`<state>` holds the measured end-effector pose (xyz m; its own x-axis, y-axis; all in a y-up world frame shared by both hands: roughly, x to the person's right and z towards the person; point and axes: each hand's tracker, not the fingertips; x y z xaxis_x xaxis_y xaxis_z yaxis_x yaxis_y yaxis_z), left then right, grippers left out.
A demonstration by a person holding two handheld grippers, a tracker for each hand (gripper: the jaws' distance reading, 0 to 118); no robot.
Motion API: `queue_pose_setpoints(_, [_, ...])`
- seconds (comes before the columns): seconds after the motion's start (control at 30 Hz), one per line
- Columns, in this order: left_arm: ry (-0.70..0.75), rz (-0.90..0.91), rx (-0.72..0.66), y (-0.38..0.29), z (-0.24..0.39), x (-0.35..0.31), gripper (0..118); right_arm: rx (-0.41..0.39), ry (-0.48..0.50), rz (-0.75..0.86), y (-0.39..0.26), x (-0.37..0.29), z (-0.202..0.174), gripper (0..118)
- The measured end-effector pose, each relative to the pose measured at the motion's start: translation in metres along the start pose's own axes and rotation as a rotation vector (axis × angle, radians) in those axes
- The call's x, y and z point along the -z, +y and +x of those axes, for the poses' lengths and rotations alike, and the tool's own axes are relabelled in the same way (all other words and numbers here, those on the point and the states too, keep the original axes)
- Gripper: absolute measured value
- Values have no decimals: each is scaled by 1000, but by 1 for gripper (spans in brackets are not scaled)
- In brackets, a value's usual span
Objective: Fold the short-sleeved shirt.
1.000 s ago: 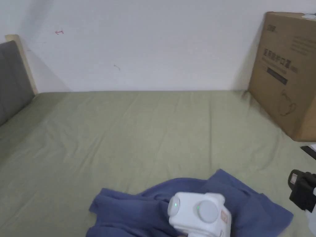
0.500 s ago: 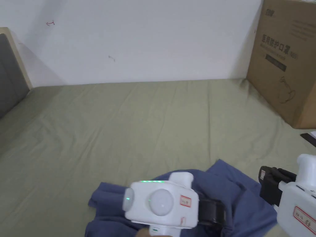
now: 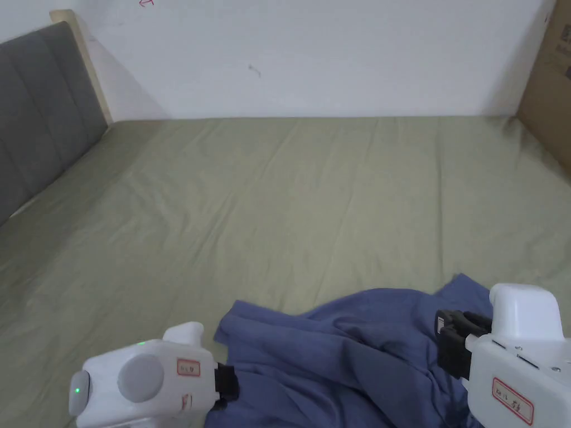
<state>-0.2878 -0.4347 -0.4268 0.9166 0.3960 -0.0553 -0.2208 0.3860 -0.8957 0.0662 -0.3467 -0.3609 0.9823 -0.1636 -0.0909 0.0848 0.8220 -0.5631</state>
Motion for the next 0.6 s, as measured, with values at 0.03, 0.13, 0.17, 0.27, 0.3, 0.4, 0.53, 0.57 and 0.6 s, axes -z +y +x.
queue_pose_setpoints(0.03, [-6, 18, 2, 12, 2, -1, 0, -8, -1, -7, 1, 4, -1, 0])
queue_pose_setpoints(0.13, [21, 37, 76, 54, 17, -2, 6, -20, -2, -20, 5, 13, -4, 0])
queue_pose_setpoints(0.17, [62, 41, 128, 69, 23, 1, 26, -23, -1, -24, 6, 15, -3, 0])
queue_pose_setpoints(0.27, [155, 77, 208, 110, 36, 26, 104, -27, -4, -38, 7, 24, -2, 0])
queue_pose_setpoints(0.3, [178, 79, 211, 122, 37, 37, 104, -27, -6, -45, 6, 27, 0, 0])
queue_pose_setpoints(0.4, [210, 21, 204, 145, 33, 72, 104, -29, -16, -67, 4, 33, 6, 0])
queue_pose_setpoints(0.53, [221, -146, 229, 136, 27, 118, 65, -16, -39, -103, 0, 41, 19, 0])
queue_pose_setpoints(0.57, [251, -170, 237, 125, 29, 125, 65, -12, -47, -113, -2, 43, 23, 0])
queue_pose_setpoints(0.6, [336, -41, 280, 115, 30, 121, 52, -10, -53, -120, -3, 44, 26, 0])
